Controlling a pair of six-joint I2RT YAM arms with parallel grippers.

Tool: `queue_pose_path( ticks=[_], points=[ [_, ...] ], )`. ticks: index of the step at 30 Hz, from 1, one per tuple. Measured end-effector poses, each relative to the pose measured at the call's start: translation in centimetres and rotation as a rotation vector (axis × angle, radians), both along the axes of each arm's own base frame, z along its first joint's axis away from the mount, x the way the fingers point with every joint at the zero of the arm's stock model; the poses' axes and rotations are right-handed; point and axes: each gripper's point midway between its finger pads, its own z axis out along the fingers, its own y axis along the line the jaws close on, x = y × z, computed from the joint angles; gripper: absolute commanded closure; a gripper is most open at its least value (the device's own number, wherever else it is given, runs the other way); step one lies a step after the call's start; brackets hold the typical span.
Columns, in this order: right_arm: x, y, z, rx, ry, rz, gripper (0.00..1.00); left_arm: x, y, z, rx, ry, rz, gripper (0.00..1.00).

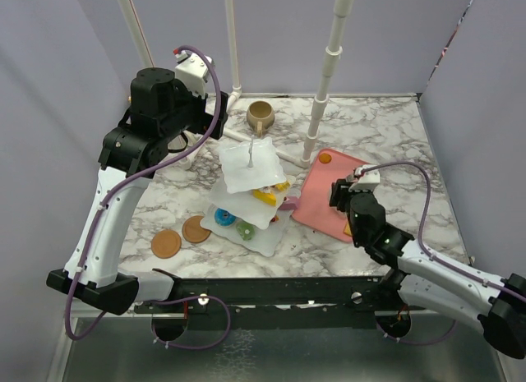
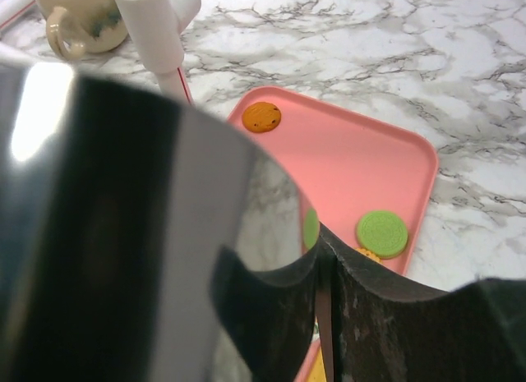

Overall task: Serve the afternoon tea
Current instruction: Pick up the desert from the tray.

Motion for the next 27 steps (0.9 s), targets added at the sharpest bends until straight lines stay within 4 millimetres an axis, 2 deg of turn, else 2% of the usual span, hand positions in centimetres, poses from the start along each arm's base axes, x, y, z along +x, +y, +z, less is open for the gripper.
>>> queue_pose_path(
  ticks=[5, 16, 23, 27],
  points=[
    [1.0, 0.6, -1.2, -0.027, 0.038, 0.014, 0.40, 0.0, 0.0, 0.0, 0.001, -0.001, 0.000, 0.01],
    [2.2, 0.5, -1.1, -0.003, 0.035, 0.035, 0.40, 0.0, 0.0, 0.0, 0.005, -0.003, -0.002, 0.01],
    [3.5, 1.2, -2.7, -0.044, 0.084, 0.075, 0.41, 0.0, 0.0, 0.0, 0.005, -0.003, -0.002, 0.01],
    [4.1, 1.0, -2.6, -0.045, 0.093, 0.084, 0.41, 0.0, 0.0, 0.0, 0.005, -0.003, -0.002, 0.01]
  ],
)
